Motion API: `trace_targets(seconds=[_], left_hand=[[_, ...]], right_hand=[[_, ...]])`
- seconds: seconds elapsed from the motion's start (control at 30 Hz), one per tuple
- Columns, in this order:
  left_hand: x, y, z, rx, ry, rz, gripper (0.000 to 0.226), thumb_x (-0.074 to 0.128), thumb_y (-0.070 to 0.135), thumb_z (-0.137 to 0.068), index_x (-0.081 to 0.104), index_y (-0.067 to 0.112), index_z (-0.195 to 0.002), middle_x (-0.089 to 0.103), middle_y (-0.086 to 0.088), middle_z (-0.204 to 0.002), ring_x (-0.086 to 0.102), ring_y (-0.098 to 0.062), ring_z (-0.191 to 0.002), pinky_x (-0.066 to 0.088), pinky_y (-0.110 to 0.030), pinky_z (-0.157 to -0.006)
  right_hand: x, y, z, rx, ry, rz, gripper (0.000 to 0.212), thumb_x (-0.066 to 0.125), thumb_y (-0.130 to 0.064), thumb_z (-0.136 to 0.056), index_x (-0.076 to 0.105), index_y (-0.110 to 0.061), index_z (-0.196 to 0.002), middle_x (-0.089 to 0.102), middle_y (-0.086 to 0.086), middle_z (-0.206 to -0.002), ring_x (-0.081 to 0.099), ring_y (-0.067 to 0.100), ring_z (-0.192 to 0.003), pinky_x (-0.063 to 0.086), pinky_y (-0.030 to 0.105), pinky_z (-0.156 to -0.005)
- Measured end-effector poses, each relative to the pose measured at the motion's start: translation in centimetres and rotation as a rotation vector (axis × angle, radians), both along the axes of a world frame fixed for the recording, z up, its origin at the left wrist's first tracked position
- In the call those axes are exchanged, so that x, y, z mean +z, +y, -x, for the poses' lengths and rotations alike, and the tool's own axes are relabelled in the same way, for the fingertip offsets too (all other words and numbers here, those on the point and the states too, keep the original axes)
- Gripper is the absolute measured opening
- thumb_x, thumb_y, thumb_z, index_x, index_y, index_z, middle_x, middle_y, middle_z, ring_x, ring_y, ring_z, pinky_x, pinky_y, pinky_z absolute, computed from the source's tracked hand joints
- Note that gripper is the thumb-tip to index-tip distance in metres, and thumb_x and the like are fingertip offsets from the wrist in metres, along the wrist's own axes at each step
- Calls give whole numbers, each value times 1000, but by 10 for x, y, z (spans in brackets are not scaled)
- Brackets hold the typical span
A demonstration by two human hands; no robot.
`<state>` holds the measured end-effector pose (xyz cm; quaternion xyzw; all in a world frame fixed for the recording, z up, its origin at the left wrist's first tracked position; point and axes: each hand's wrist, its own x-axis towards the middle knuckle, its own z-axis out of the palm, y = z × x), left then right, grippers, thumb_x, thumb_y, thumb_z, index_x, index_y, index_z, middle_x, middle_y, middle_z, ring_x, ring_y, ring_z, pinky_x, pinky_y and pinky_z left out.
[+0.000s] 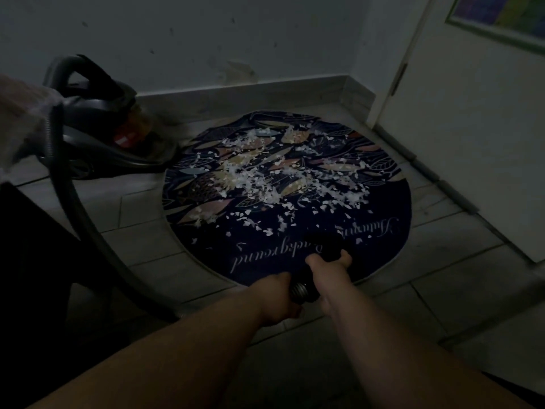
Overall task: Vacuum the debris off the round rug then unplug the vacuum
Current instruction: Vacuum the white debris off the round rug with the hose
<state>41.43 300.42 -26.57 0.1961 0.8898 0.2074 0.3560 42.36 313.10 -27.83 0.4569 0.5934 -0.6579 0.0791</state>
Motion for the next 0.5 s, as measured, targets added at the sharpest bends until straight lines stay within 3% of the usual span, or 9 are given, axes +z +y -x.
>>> trace_targets(seconds=[0.1, 0.23, 0.37, 0.5], left_hand=[[0, 6, 6, -6, -3, -1, 59, 66, 34, -84, 40, 14, -133, 49, -7, -133, 50, -21, -118, 38, -22, -89], [9, 2, 17, -30, 4, 12, 60, 65, 34, -84, 38, 12, -134, 47, -8, -136, 49, -22, -121, 37, -21, -88], [24, -7, 25, -36, -13, 8, 65, 65, 35, -85, 35, 13, -138, 44, -7, -141, 45, -21, -125, 37, -23, -97], [38, -25, 25, -65, 3, -32, 66, 66, 31, -86, 34, 15, -142, 40, -7, -144, 41, -21, -129, 33, -21, -102]], right_hand=[[0, 7, 5, 23, 5, -10, 85, 59, -22, -93, 0, -39, -152, 47, 13, -117, 55, 31, -94, 55, 50, -85], [5, 4, 15, 64, 8, 15, 86, 58, -22, -92, -1, -41, -151, 45, 16, -135, 53, 35, -107, 51, 55, -92], [15, -2, 26, 106, -16, 53, 89, 60, -25, -91, -2, -42, -152, 44, 16, -137, 53, 36, -110, 51, 57, -92], [24, -18, 30, 140, -9, 80, 92, 63, -26, -91, -3, -40, -153, 44, 14, -138, 54, 34, -107, 54, 50, -86]])
